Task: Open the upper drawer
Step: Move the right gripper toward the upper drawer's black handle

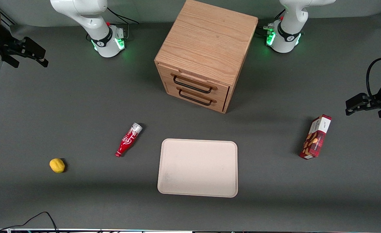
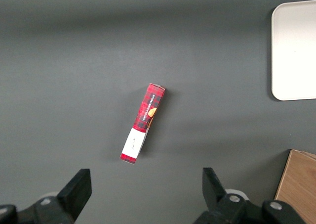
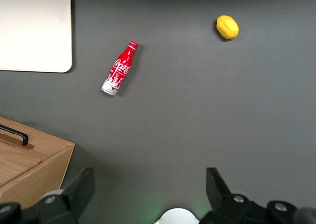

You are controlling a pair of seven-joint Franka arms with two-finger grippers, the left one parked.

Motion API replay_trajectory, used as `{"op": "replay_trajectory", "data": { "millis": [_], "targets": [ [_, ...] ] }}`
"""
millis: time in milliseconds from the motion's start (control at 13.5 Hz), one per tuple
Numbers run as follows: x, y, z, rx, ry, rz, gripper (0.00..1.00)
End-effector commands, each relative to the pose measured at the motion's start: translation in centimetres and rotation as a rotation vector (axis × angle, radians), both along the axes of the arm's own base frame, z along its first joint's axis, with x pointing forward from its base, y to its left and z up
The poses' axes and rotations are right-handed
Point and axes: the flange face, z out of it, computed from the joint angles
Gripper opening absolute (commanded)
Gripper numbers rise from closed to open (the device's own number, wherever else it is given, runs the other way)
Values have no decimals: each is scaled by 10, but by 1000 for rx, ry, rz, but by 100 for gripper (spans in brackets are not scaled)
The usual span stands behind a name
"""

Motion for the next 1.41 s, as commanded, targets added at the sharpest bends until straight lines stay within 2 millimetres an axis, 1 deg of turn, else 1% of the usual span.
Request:
{"op": "replay_trajectory", "data": {
  "millis": [0, 148, 222, 370, 444, 519, 593, 741, 815, 889, 1037, 1111, 1185, 1259, 1333],
  "targets": [
    [-6, -3, 5, -15, 8, -23, 100],
    [-4, -3, 6, -13, 10, -24, 100],
    [-2, -3, 10, -7, 0, -26, 100],
    [0, 1, 12, -12, -7, -5, 100],
    [-1, 7, 14, -7, -11, 19, 100],
    [0, 13, 25, 5, -34, 27, 100],
    [7, 22, 16, 43, -11, 44, 100],
    [9, 43, 12, 181, 19, 83, 100],
    [12, 65, 10, 224, 24, 119, 100],
    [21, 86, 5, 243, 38, 159, 100],
    [32, 153, -4, 279, 44, 361, 100],
    [38, 187, -14, 306, 40, 490, 100],
    [37, 214, -24, 325, 34, 584, 100],
    [35, 237, -31, 343, 24, 629, 100],
    [35, 263, -48, 367, 43, 672, 100]
  ]
}}
